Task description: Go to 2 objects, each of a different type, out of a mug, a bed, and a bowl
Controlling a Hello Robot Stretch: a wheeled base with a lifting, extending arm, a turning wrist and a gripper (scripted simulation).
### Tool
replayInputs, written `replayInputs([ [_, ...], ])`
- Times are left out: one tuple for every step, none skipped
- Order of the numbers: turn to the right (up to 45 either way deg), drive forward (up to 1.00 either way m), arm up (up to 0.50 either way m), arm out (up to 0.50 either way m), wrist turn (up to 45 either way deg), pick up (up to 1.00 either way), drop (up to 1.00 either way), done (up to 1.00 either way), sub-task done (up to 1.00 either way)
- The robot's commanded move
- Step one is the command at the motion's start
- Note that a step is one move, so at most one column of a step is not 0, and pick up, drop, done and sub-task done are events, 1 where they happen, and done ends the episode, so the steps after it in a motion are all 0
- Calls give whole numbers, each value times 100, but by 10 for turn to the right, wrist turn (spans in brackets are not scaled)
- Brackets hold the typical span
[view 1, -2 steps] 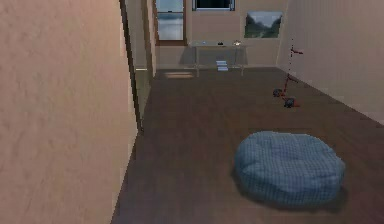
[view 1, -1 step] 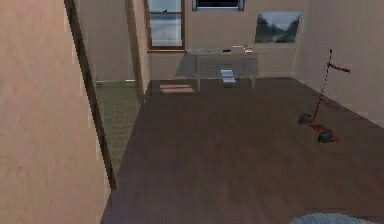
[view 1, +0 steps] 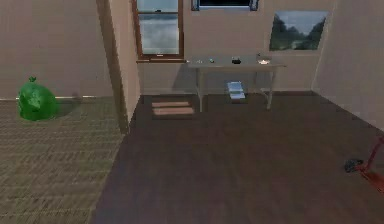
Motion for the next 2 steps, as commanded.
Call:
replayInputs([
  [120, 0, 0, 0, 0, 0, 0, 0, 0],
  [0, 100, 0, 0, 0, 0, 0, 0, 0],
])
